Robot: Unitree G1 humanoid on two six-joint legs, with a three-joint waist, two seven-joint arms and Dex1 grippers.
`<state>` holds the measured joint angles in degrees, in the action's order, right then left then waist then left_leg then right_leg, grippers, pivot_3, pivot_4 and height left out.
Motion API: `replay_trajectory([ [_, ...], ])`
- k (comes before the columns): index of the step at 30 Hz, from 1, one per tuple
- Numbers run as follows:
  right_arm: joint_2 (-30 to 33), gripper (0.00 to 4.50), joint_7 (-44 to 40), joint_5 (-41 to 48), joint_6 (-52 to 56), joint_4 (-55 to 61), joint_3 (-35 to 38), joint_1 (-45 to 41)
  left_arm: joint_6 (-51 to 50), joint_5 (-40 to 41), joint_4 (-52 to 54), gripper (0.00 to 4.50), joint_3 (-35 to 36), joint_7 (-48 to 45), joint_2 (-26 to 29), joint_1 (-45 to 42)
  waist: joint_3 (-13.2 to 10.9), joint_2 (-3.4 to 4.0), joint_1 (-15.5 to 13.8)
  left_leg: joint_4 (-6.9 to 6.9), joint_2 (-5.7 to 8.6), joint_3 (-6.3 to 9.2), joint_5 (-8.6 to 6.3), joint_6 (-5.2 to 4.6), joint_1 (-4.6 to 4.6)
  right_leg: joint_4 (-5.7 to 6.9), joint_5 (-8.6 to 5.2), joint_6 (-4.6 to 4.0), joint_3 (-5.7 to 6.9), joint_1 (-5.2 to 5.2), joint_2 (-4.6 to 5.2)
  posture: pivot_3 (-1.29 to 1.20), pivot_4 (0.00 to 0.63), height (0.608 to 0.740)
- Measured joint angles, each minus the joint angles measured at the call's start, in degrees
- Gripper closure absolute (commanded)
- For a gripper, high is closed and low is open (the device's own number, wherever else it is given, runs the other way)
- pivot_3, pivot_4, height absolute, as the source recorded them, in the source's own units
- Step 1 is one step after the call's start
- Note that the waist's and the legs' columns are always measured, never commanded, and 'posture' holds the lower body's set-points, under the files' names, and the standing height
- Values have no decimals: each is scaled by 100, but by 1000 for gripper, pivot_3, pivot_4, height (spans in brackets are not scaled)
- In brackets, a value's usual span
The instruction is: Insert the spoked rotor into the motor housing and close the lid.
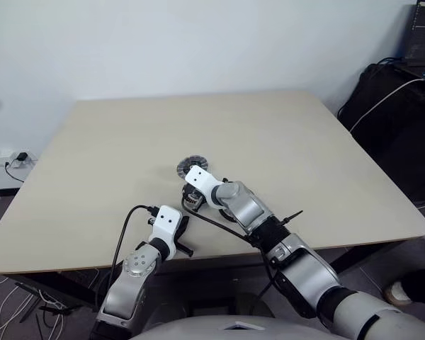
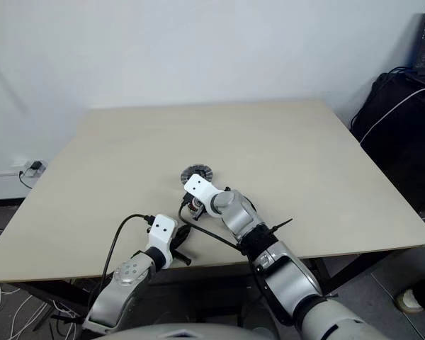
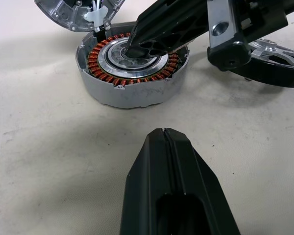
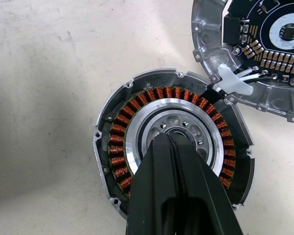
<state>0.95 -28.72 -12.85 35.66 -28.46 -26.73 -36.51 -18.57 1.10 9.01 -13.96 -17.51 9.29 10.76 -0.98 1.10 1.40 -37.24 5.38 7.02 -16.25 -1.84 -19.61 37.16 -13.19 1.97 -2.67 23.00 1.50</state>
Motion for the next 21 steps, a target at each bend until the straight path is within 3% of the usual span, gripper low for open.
replay_trajectory([
  [12, -101, 4485, 375, 25, -88, -77, 198, -1, 0, 0, 0, 4500, -1, 1, 0, 2, 0, 0, 0, 0, 0, 0, 0, 0, -1, 0, 0, 0, -1, 1, 0, 0, 0, 740],
  [21, 56, 4485, -155, -5, -2, 51, -129, 48, -3, 0, 0, 4500, 1, 5, 0, 27, 0, 0, 3, -1, 0, 1, 0, 0, 4, -1, -4, 6, 2, -6, 0, 0, 0, 740],
])
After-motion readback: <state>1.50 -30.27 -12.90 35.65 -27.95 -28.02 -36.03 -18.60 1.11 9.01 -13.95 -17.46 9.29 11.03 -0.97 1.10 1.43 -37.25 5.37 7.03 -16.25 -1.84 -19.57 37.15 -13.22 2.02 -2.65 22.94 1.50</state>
